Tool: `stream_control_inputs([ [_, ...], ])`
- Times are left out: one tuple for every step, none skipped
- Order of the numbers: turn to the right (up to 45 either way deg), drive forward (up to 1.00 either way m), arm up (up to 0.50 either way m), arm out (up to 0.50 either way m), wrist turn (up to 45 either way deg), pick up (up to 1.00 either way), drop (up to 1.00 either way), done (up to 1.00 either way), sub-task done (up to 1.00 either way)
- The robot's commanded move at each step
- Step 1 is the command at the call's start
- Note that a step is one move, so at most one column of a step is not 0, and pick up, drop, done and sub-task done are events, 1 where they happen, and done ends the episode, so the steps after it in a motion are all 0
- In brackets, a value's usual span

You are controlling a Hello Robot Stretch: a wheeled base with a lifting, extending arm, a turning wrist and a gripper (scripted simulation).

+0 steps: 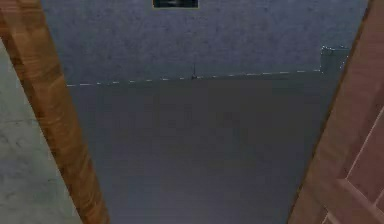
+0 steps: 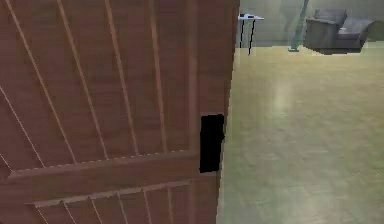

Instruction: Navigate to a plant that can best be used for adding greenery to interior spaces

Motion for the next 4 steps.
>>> stream_control_inputs([
  [0.0, 0.75, 0.00, 0.00, 0.0, 0.00, 0.00, 0.00, 0.00],
  [39.0, 0.00, 0.00, 0.00, 0.0, 0.00, 0.00, 0.00, 0.00],
  [0.0, 0.40, 0.00, 0.00, 0.0, 0.00, 0.00, 0.00, 0.00],
  [33.0, 0.00, 0.00, 0.00, 0.0, 0.00, 0.00, 0.00, 0.00],
])
